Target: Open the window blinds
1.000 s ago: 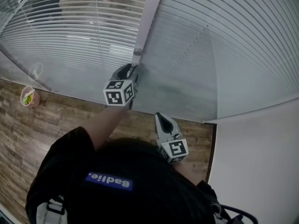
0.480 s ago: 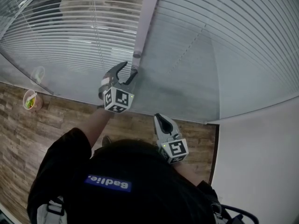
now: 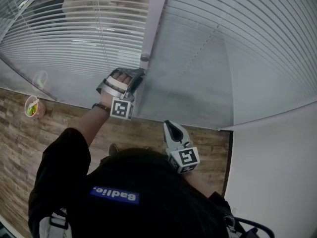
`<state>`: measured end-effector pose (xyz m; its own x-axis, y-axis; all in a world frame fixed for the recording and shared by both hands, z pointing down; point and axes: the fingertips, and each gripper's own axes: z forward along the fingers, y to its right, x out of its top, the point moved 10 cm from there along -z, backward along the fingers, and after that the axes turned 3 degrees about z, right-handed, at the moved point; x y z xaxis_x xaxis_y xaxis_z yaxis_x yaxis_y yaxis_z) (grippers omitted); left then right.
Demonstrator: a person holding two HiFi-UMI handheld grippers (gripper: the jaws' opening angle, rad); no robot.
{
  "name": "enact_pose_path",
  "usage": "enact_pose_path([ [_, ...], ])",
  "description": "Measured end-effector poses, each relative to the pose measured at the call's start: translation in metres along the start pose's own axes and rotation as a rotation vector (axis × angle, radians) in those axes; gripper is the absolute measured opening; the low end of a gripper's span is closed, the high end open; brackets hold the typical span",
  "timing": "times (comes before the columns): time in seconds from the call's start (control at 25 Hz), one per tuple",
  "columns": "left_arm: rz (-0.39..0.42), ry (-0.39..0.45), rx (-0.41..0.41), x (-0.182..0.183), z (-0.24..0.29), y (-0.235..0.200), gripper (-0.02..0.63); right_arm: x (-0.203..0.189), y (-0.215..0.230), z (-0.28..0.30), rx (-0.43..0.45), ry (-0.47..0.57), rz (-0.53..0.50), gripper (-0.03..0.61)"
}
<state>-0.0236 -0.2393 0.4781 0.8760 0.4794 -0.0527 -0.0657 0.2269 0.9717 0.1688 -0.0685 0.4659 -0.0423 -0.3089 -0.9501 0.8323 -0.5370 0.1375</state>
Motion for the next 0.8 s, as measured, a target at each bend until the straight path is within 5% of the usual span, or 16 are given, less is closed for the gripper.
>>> enact_pose_path([
  [0.32,0.036,-0.006,0.004,0.0005,0.0048,-0.0010,0.140,-0.0007,0.0009,-0.0005,-0.008,-0.005,0.002,0.018],
  [0.8,-0.078,-0.028,0.036,0.0025,0.0059,-0.0004,0.124,-0.0007,0.0006,0.0002,-0.006,-0.009,0.003,0.017],
])
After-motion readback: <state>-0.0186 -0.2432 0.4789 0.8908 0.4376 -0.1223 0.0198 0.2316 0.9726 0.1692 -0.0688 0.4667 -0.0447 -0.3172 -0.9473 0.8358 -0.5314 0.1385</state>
